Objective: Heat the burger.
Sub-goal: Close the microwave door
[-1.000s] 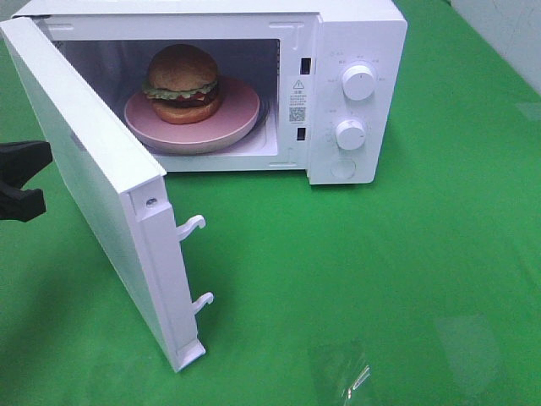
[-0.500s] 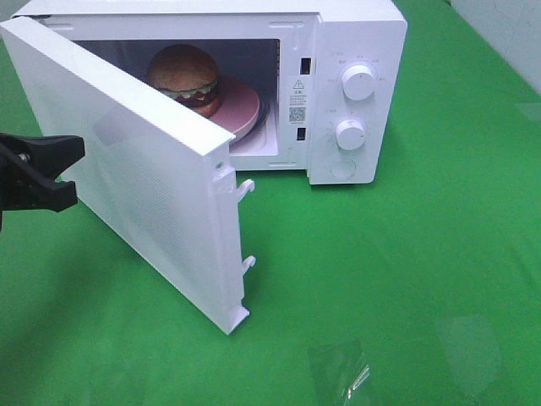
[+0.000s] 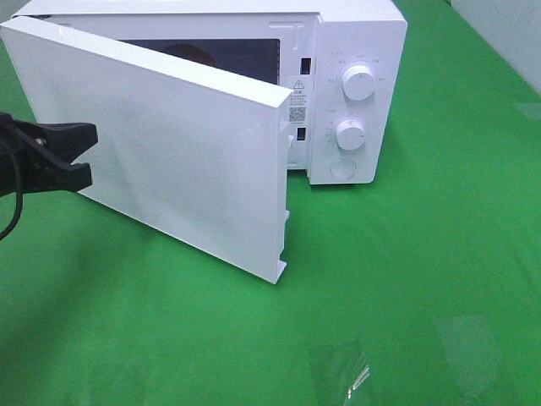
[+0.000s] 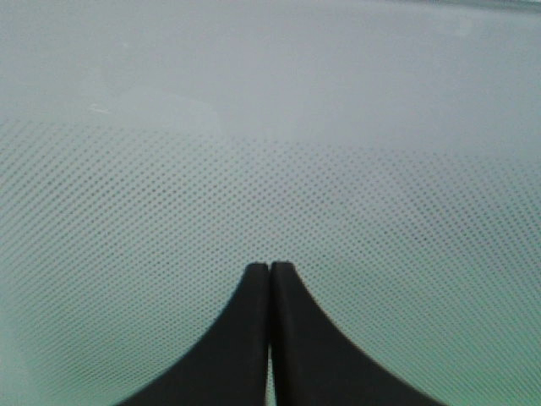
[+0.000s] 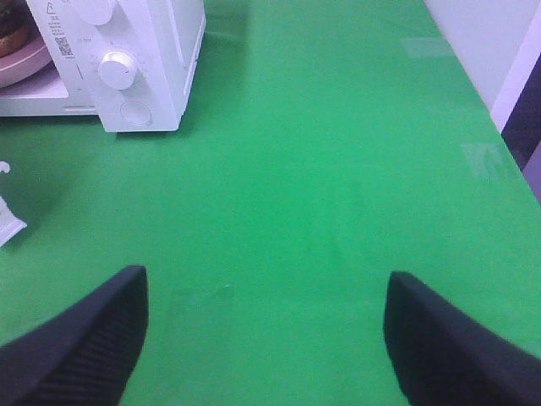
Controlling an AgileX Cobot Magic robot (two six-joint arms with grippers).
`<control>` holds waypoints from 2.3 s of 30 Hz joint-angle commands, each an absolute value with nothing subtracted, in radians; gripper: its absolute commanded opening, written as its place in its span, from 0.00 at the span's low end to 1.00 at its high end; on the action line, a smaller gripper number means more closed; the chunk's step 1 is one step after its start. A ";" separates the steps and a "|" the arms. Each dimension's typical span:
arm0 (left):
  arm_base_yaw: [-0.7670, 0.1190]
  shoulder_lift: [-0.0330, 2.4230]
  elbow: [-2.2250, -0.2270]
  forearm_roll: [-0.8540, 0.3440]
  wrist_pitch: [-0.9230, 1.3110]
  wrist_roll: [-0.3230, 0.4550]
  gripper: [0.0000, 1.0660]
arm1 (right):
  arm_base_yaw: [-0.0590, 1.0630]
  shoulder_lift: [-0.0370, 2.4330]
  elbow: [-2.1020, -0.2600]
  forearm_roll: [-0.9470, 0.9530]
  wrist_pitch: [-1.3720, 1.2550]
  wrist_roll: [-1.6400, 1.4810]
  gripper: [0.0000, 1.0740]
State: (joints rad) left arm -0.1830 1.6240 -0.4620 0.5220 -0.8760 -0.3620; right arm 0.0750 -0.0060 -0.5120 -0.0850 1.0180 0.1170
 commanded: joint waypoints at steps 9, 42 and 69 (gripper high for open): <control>-0.284 1.714 -0.559 0.465 -0.890 -0.366 0.00 | 0.071 -0.028 -0.510 -0.085 1.004 0.108 0.71; -0.495 1.929 -0.941 0.329 -0.736 -0.358 0.00 | 0.071 -0.028 -0.510 -0.085 1.004 0.108 0.71; -0.541 1.987 -1.098 0.156 -0.633 -0.237 0.00 | 0.071 -0.028 -0.510 -0.085 1.004 0.108 0.71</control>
